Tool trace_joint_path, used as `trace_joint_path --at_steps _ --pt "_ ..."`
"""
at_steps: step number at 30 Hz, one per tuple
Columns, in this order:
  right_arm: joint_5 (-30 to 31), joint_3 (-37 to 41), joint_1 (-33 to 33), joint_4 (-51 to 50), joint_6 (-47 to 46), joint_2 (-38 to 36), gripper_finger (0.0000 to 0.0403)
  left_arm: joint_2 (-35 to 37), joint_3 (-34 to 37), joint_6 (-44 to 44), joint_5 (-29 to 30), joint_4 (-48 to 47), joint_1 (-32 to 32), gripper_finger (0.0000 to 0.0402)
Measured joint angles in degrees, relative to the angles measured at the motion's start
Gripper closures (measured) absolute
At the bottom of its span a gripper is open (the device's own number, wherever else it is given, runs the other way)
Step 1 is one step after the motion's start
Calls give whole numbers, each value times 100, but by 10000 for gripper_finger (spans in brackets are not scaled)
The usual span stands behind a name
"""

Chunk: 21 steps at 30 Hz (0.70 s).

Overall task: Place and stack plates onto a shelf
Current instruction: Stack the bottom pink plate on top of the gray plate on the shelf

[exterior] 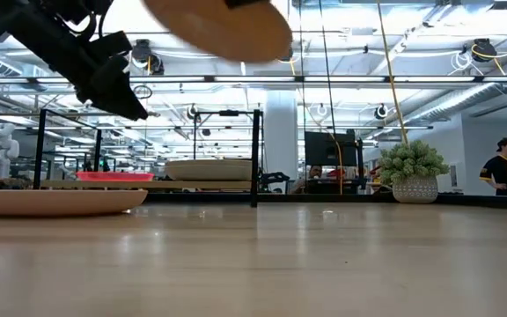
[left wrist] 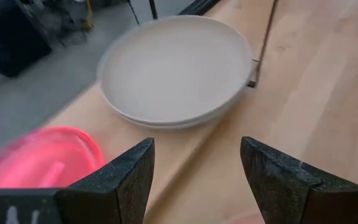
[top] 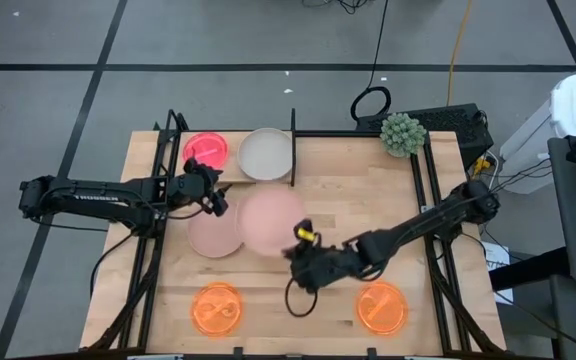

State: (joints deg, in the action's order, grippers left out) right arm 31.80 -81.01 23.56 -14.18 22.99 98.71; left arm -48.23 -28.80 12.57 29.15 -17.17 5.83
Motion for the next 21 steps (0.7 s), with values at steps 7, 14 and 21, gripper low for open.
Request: trace_joint_path --at_steps 7,14,21 --pt "115 0 -533 996 600 -493 402 -2 0 817 -370 -69 -228 158" --pt "-311 0 -1114 1795 992 -534 403 -2 0 1686 -365 -348 -1037 158" --pt "-1402 0 -1745 2284 942 -534 403 -3 2 2522 -110 -221 -2274 158"
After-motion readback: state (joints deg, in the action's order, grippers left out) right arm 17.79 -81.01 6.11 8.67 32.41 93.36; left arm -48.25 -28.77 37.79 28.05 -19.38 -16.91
